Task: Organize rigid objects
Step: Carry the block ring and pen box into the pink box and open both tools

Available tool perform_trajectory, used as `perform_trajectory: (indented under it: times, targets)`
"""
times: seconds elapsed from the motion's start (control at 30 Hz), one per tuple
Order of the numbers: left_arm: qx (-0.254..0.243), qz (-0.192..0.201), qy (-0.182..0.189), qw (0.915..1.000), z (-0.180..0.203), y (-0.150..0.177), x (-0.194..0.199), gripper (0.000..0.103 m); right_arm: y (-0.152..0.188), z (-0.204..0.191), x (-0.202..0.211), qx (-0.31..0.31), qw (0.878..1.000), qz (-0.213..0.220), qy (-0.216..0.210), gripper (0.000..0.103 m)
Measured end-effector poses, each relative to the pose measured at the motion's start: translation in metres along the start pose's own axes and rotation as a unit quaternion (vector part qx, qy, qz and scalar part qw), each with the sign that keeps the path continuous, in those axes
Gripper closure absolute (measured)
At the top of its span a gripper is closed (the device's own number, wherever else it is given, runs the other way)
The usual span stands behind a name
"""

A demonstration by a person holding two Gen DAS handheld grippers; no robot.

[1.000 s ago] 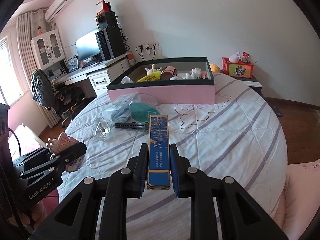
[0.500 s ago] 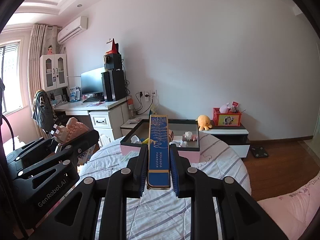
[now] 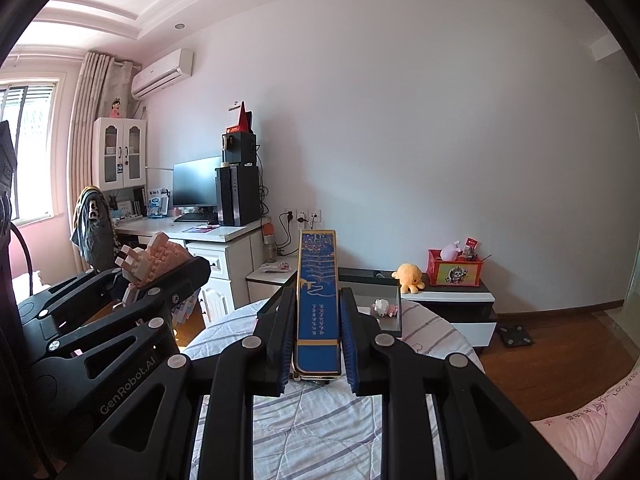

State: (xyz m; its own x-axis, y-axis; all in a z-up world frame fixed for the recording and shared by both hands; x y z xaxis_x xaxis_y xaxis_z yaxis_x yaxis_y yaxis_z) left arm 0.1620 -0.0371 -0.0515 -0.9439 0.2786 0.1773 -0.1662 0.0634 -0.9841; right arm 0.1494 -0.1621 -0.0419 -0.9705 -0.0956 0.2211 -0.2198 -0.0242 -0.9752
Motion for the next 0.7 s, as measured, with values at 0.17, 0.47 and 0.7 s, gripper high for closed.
perform_trajectory:
  times: [0.17,0.47,0.7]
  targets:
    - [0.0,-0.009,0.0,1.0,0.001,0.004,-0.009,0.076,0.003,-0.001,-0.008,0.004,1.0,-0.007,-0.008,0.082]
    - [0.015,-0.064,0.022,0.9976,-0.032,-0.002,-0.097,0.076,0.001,0.021,-0.065,0.0,0.999,-0.034,-0.014,0.082]
    - [0.012,-0.137,0.034,0.99,-0.065,0.002,-0.212,0.076,0.003,0.055,-0.164,0.008,0.996,-0.085,0.007,0.082]
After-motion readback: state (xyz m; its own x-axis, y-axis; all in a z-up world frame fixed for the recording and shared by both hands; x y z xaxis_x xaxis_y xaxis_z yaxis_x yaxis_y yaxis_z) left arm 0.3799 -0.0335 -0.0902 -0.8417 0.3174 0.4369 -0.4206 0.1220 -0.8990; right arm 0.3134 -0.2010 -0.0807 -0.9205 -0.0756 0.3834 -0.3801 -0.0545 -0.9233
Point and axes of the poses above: each gripper's, at about its wrist camera, not at the fingertips, and x roughly against the way its jaws point, z to its right, y to its underside, the point moved 5 cm from there along -x, roughly the way its jaws point, and after that the axes turned 8 degrees about y, right-handed, at the moved point
